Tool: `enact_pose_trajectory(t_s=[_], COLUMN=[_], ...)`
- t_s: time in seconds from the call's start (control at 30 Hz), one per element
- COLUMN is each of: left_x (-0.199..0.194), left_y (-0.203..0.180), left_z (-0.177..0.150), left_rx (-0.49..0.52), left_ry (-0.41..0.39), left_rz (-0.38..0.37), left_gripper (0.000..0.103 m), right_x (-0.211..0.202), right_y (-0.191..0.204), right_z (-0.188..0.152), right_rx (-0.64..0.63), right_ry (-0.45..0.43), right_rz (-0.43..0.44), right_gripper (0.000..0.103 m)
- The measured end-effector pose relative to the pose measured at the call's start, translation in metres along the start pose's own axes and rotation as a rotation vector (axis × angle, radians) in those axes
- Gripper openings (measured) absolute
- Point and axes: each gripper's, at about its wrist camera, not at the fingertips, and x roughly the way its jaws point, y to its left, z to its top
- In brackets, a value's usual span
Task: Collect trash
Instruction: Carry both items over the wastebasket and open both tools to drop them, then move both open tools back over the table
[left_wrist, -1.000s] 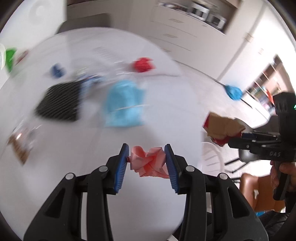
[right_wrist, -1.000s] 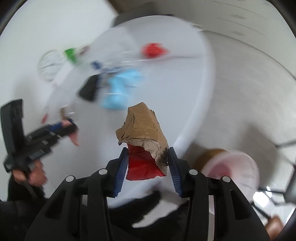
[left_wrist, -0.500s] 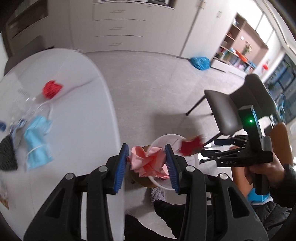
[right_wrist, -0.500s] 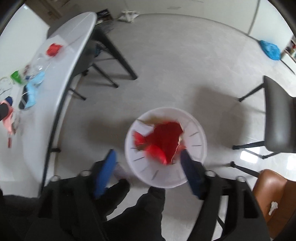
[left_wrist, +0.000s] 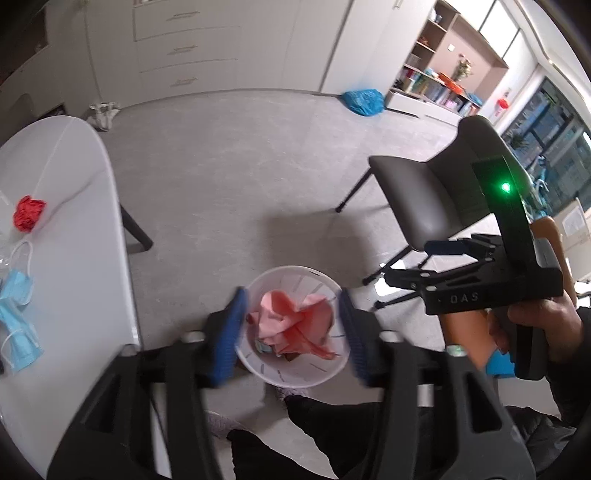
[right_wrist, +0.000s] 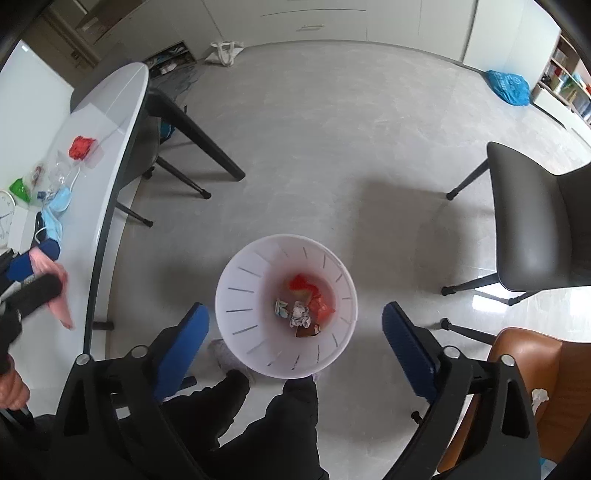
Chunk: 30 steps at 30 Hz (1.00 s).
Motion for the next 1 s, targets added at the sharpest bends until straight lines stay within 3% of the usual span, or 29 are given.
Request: enact_pose_trajectory(t_s=[0.07,0.13,0.67,1.0], left_x=[-0.001,-0.004,-0.026,-0.081], left_y=[-0.004,-0.008,0.012,0.078], left_z=[0.0,0.001,-0.009,-0.044], left_rx=[-0.006,-0.001,-0.086,-0.28], left_ry=[-0.002,-0.023,-0.03,-0.095], left_rz=[0.017,0.018,0.067,0.199], left_gripper=[0.094,0.095,0.095,0.095], right_x=[-0.003,-0.006,-0.016,-0.037], right_y=[-0.003,-0.004,0.019,0.099], right_z=[0.0,-0.001,-0.003,0.018], right_rx=[0.004,0.005,-0.031,-0.17], right_ry=[-0.006,-0.012,-0.032,-0.102], right_rz=[-0.005,-0.009,-0.006,0.068], right_gripper=[0.097,0.097,0.098,0.1])
